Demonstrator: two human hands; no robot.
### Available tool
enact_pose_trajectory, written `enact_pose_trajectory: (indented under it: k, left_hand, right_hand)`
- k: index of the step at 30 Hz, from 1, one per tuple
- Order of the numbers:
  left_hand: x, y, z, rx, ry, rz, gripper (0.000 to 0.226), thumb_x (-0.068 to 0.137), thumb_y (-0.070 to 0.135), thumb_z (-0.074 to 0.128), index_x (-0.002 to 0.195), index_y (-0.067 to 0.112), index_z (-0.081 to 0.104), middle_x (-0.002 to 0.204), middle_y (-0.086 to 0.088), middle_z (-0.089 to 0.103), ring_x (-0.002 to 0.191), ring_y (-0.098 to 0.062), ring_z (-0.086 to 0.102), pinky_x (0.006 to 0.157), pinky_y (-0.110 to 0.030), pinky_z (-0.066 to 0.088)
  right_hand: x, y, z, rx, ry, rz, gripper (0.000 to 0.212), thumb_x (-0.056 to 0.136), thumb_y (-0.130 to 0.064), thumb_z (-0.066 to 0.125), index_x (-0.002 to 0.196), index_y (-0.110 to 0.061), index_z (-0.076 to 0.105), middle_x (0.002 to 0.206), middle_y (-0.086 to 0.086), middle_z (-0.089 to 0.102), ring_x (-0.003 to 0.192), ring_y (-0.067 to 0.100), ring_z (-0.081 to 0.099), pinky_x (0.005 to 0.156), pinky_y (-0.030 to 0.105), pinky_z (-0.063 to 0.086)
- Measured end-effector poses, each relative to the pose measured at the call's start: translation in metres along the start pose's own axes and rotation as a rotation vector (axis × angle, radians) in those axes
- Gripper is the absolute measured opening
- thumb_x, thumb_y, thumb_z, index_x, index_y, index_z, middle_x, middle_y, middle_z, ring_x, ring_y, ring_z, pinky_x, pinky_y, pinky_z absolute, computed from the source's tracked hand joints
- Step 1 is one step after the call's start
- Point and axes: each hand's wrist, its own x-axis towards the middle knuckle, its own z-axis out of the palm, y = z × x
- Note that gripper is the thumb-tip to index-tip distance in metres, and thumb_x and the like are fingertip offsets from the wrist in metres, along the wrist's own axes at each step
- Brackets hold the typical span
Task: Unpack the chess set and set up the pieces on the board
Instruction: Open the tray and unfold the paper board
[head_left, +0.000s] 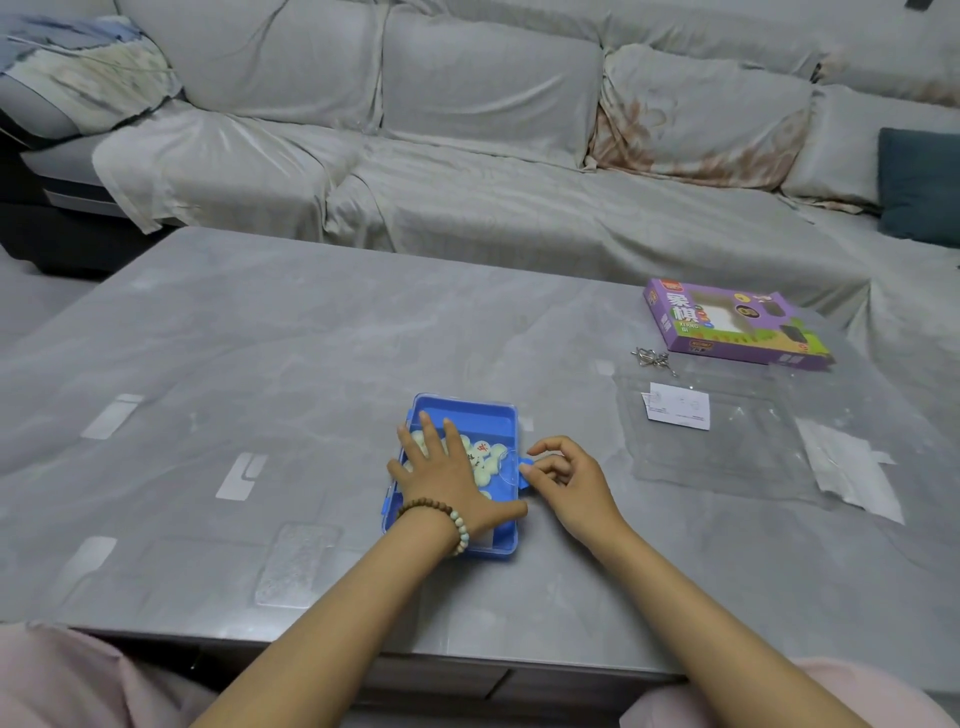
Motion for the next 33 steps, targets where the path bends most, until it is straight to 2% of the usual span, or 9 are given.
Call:
enact_pose_trajectory:
  k: [4,6,9,12,17,21,27,31,33]
  left_hand:
    - [0.001,-0.013,-0.019,-0.314,-0.033,0.055,0.123,0.057,0.078,0.057,0.148,0.023,-0.002,0.156,-0.004,-0.009,0.142,-0.034,-0.006,0.113,-0.051,0.015]
    - [0.002,-0.029,-0.038,-0.646,-0.063,0.104,0.116,0.051,0.072,0.057,0.148,0.028,0.01,0.156,0.0,0.012,0.141,-0.026,0.018,0.111,-0.044,0.026]
    - [-0.001,-0.061,-0.066,-0.976,-0.063,0.205,0.083,0.07,0.052,0.058,0.144,0.03,0.026,0.148,0.0,0.032,0.116,-0.01,0.043,0.088,-0.027,0.043]
    - [-0.001,-0.095,-0.085,-1.109,-0.058,0.233,0.056,0.089,0.032,0.055,0.141,0.03,0.033,0.142,-0.001,0.042,0.114,-0.014,0.05,0.087,-0.028,0.044]
    - [-0.002,-0.133,-0.101,-1.227,0.034,0.097,0.047,0.095,0.024,0.049,0.14,0.025,0.034,0.135,-0.006,0.05,0.109,-0.027,0.058,0.094,-0.039,0.046]
    - [0.001,-0.154,-0.092,-0.94,0.173,0.02,0.053,0.098,0.029,0.041,0.146,0.02,0.022,0.147,-0.01,0.034,0.114,-0.03,0.053,0.098,-0.039,0.042]
    - [0.007,-0.138,-0.052,-0.262,0.276,-0.057,0.072,0.092,0.053,0.04,0.148,0.018,0.012,0.157,-0.007,0.006,0.143,-0.027,0.011,0.114,-0.039,0.014]
    - [0.01,-0.109,-0.028,-0.166,0.161,0.193,0.052,0.098,0.047,0.022,0.147,0.034,0.013,0.156,0.009,0.008,0.144,-0.017,0.0,0.116,-0.047,-0.001]
    - [0.012,-0.103,-0.015,-0.145,0.094,0.218,0.049,0.097,0.049,0.016,0.146,0.042,0.009,0.156,0.013,0.005,0.144,-0.018,-0.005,0.113,-0.052,-0.007]
  right_hand:
    - [-0.002,-0.002,0.002,-0.001,-0.016,-0.003,0.012,0.085,-0.006,0.067,0.093,-0.006,0.058,0.061,-0.005,0.064,0.063,0.001,0.059,0.069,0.011,0.045]
    - [-0.001,-0.003,0.002,-0.051,-0.022,-0.013,0.01,0.085,-0.01,0.067,0.092,-0.01,0.059,0.059,-0.01,0.063,0.061,0.0,0.057,0.069,0.009,0.044]
    - [0.001,-0.006,0.004,-0.091,-0.011,-0.009,0.01,0.086,-0.01,0.066,0.094,-0.012,0.06,0.067,-0.004,0.064,0.062,-0.004,0.057,0.067,0.007,0.043]
    - [0.004,-0.011,0.01,-0.09,0.036,0.013,0.01,0.085,-0.006,0.065,0.094,-0.009,0.061,0.077,-0.001,0.065,0.064,-0.006,0.059,0.064,0.007,0.045]
    - [0.01,-0.019,0.021,-0.167,0.084,0.034,0.014,0.089,-0.011,0.062,0.102,-0.013,0.06,0.093,-0.005,0.064,0.089,0.01,0.06,0.072,0.011,0.044]
    - [0.001,-0.034,0.034,-0.34,0.03,-0.177,0.023,0.092,-0.034,0.057,0.112,-0.025,0.061,0.113,-0.018,0.057,0.108,-0.002,0.049,0.094,0.017,0.036]
    - [-0.022,-0.036,0.044,-0.472,-0.249,-0.338,0.035,0.075,-0.065,0.056,0.095,-0.038,0.066,0.112,-0.03,0.057,0.116,-0.009,0.046,0.102,0.011,0.022]
    - [-0.025,-0.028,0.038,-0.589,-0.261,-0.368,0.031,0.074,-0.048,0.073,0.1,-0.03,0.069,0.109,-0.034,0.052,0.111,-0.021,0.039,0.096,0.0,0.017]
    - [-0.022,-0.03,0.035,-0.551,-0.276,-0.295,0.028,0.076,-0.038,0.076,0.101,-0.025,0.071,0.105,-0.032,0.055,0.106,-0.022,0.043,0.093,0.0,0.025]
